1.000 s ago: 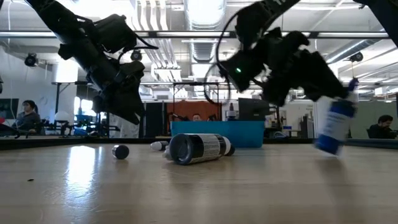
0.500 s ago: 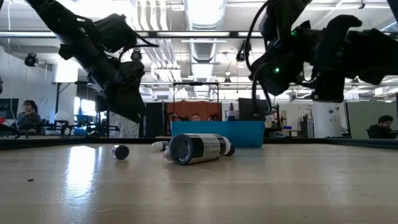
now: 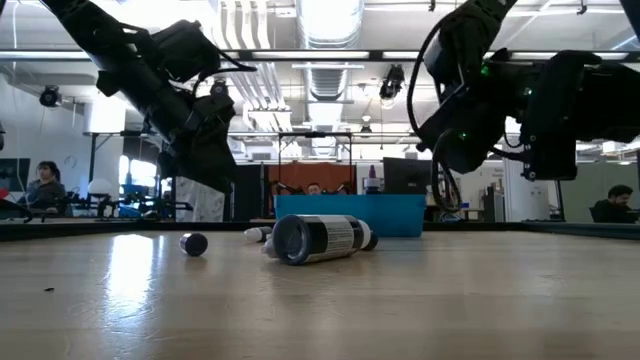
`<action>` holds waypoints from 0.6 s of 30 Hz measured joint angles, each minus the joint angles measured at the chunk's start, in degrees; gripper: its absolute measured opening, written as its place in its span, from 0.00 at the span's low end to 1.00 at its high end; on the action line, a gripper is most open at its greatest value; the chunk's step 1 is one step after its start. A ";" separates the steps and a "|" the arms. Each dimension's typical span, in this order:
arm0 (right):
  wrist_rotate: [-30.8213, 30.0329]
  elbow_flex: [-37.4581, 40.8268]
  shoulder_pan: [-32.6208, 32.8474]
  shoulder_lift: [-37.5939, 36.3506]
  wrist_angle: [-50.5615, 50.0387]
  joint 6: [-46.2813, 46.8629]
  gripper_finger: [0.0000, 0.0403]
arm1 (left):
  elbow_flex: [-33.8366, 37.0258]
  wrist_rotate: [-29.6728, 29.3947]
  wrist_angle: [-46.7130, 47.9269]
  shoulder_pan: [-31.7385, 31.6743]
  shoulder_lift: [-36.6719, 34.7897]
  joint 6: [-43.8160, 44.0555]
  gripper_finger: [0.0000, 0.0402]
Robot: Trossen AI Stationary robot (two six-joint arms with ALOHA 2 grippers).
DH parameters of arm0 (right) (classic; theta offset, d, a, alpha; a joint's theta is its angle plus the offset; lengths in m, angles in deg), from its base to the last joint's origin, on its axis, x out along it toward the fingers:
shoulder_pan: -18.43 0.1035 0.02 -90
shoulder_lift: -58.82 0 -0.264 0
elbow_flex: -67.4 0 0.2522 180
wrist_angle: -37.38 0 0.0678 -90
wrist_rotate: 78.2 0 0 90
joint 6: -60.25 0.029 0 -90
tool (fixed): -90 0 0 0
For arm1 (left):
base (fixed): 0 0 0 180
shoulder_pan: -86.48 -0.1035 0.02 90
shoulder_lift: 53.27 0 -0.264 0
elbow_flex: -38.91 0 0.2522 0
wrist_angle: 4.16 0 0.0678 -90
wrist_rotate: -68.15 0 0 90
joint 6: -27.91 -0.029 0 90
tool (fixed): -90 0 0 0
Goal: Pick & Place food coloring
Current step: Put the large blue food coloring bottle into the blue bin
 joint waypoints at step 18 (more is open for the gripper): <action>-11.02 -6.39 0.66 -0.68 5.08 3.45 0.52 | 0.00 1.49 0.26 0.04 0.00 -1.21 0.41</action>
